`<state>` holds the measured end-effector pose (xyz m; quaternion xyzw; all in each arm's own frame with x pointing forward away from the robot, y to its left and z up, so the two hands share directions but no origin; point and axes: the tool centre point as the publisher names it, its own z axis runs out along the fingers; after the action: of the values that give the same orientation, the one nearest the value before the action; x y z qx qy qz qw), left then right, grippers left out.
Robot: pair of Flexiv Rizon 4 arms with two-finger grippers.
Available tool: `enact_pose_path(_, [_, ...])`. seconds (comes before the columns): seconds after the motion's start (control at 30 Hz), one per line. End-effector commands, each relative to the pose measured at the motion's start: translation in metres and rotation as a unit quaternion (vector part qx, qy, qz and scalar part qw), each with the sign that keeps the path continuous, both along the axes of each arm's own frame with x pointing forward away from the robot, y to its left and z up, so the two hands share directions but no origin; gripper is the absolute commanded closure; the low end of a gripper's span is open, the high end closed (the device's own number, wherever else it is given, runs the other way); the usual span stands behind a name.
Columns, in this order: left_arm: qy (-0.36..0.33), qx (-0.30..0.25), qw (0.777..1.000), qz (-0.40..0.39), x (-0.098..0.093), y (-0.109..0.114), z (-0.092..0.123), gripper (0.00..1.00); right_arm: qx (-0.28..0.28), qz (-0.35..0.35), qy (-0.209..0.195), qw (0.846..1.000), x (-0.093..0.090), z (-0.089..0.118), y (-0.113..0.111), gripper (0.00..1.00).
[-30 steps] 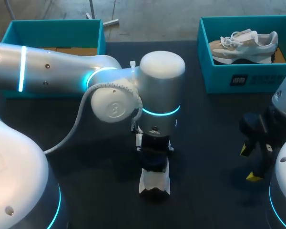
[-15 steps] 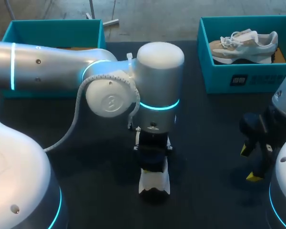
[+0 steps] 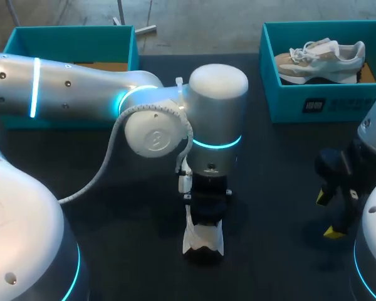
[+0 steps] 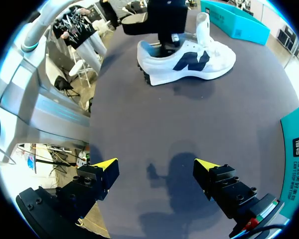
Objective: Take the shoe out of the shoebox, open the shoe tongue, remove and reinsert the insole, then place the shoe into the shoebox
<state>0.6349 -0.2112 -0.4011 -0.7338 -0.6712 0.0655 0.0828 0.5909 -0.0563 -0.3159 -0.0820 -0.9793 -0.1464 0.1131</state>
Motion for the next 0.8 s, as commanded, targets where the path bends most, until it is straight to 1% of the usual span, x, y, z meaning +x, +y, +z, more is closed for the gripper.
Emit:
enact_pose_path(0.03, [-0.011,-0.025,1.0,-0.001,-0.004,0.01,0.028,1.0,-0.001,0.0,-0.001,1.0,-0.001,-0.001,0.0,0.0])
enact_pose_path(0.1, [-0.007,-0.033,0.999,-0.008,-0.008,0.01,0.037,1.0,-0.001,0.0,-0.001,1.0,-0.001,-0.001,0.0,0.0])
enact_pose_path(0.2, [0.004,-0.034,0.999,-0.023,-0.018,0.008,0.04,1.0,-0.001,0.0,-0.001,1.0,-0.001,-0.001,0.0,0.0])
enact_pose_path(0.23, [0.005,-0.032,0.999,-0.026,-0.02,0.007,0.038,1.0,-0.001,0.0,-0.001,1.0,-0.001,-0.001,0.0,0.0])
enact_pose_path(0.3, [0.008,-0.024,0.999,-0.031,-0.028,0.003,0.027,1.0,-0.001,0.0,-0.001,1.0,-0.001,-0.001,0.0,0.0])
enact_pose_path(0.4, [0.006,-0.008,0.999,-0.031,-0.034,-0.001,0.01,1.0,-0.001,0.0,-0.001,1.0,-0.001,-0.001,0.0,0.0])
enact_pose_path(0.53, [0.009,0.009,1.0,-0.019,-0.031,-0.004,-0.01,1.0,-0.001,0.0,-0.001,1.0,-0.001,-0.001,0.0,0.0])
enact_pose_path(0.57, [0.016,0.01,1.0,-0.017,-0.029,-0.005,-0.013,1.0,-0.001,0.0,-0.001,1.0,-0.001,-0.001,0.0,0.0])
enact_pose_path(0.63, [0.007,0.019,1.0,-0.008,-0.026,-0.004,-0.018,1.0,-0.001,0.0,-0.001,1.0,-0.001,-0.001,0.0,0.0])
enact_pose_path(0.73, [-0.013,0.022,1.0,0.003,-0.023,-0.002,-0.016,1.0,-0.001,0.0,-0.001,1.0,-0.001,-0.001,0.0,0.0])
enact_pose_path(0.8, [-0.02,0.013,1.0,0.006,-0.021,0.0,-0.008,1.0,-0.001,0.0,-0.001,1.0,-0.001,-0.001,0.0,0.0])
